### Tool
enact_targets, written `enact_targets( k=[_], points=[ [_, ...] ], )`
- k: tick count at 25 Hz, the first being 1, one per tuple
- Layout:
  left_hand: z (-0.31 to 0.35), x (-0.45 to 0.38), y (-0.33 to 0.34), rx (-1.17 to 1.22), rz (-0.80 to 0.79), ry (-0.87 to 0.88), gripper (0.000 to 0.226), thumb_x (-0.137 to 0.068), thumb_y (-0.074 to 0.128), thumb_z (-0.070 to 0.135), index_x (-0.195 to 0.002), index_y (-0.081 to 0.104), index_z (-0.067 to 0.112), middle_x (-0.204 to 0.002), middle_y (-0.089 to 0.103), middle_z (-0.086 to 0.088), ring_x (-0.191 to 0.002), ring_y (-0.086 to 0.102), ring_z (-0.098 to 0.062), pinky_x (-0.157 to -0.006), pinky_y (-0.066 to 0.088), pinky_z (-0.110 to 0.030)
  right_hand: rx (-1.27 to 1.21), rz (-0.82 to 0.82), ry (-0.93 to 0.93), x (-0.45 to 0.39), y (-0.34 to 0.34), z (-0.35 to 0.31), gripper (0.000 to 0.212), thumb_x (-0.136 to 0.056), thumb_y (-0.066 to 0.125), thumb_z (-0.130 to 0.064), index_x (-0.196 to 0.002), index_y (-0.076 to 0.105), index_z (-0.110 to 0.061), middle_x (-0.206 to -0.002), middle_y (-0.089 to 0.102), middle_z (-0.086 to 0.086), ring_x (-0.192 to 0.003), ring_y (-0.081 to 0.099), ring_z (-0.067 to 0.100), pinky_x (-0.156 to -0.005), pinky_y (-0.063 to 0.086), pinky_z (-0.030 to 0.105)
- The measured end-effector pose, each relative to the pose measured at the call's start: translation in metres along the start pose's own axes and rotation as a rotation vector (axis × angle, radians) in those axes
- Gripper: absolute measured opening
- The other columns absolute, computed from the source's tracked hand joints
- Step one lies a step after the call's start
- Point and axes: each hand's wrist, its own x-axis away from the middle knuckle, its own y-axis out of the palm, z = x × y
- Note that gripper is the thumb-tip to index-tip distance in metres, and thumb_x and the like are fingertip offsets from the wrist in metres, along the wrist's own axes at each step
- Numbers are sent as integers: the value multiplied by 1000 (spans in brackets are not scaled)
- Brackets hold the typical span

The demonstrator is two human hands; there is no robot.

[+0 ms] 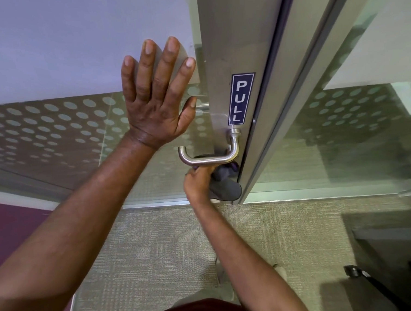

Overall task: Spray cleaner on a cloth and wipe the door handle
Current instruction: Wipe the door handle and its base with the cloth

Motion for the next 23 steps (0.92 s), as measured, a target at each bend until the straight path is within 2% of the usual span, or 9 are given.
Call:
enact_targets(
  k=[1, 3, 5, 8, 9, 11, 14, 17, 23],
  points=[
    [0, 1, 0, -1, -3, -7, 62, -101, 43, 44, -156, 39, 17, -172, 24, -9, -165, -3, -20, -133, 1, -45, 8, -4, -41, 7, 7, -2, 57, -95, 50, 10, -148, 30, 17, -153, 35, 27, -131, 44, 26, -110, 26, 4],
    [2, 1, -1, -1, -1, -18, 62, -101, 43, 45, -156, 39, 17, -160, 34, -15, -165, -3, -20, -133, 1, -44, 20, 0, -51, 12, 9, -5, 56, -96, 51, 9, -148, 31, 15, -150, 38, 24, -129, 47, 24, -99, 22, -1],
    [5, -1, 0, 0, 6, -19, 61, -102, 42, 45, -157, 39, 17, -158, 36, -16, -165, -3, -20, -133, 1, -45, 49, 16, -24, 11, -1, -7, 61, -100, 48, 3, -154, 23, 13, -156, 37, 24, -140, 44, 32, -110, 27, 12],
    [8, -3, 1, 12, 13, -8, 60, -103, 41, 45, -157, 39, 17, -158, 36, -15, -165, -3, -21, -133, 1, -45, -33, -12, 5, -1, -23, -3, 59, -106, 29, 0, -161, 7, 9, -171, 11, 23, -159, 16, 33, -130, 9, 33],
    [8, -3, 1, 7, 13, -6, 60, -103, 40, 45, -157, 38, 17, -159, 35, -15, -165, -3, -21, -133, 1, -45, -60, 10, 74, -8, -30, -1, 58, -106, 28, 3, -160, 9, 10, -170, 14, 24, -158, 19, 34, -130, 12, 37],
    [6, 0, 0, 4, 8, -3, 60, -104, 40, 45, -158, 37, 18, -159, 35, -14, -165, -2, -21, -133, 2, -45, -94, 40, 264, -24, -44, 7, 55, -103, 32, 8, -156, 18, 11, -163, 30, 26, -150, 35, 37, -126, 27, 44],
    [3, 4, -1, 5, -5, -4, 60, -103, 42, 43, -157, 39, 17, -159, 36, -14, -165, -2, -22, -133, 2, -45, -282, 25, 424, -38, -61, 30, 43, -100, 33, 18, -138, 46, 3, -134, 57, 20, -116, 57, 28, -106, 48, 36],
    [3, 6, -4, -2, -22, -5, 59, -104, 44, 42, -157, 40, 17, -159, 37, -14, -165, -2, -22, -132, 3, -46, -372, 22, 426, -39, -73, 43, 37, -98, 32, 20, -112, 50, -9, -95, 55, 8, -79, 52, 15, -74, 45, 22],
    [4, 3, -4, -7, -31, -6, 58, -104, 44, 41, -156, 41, 15, -157, 39, -14, -165, -3, -21, -132, 4, -45, -389, 23, 216, -30, -76, 35, 34, -97, 43, 13, -101, 58, -17, -92, 59, 2, -83, 52, 14, -88, 43, 31]
  ],
)
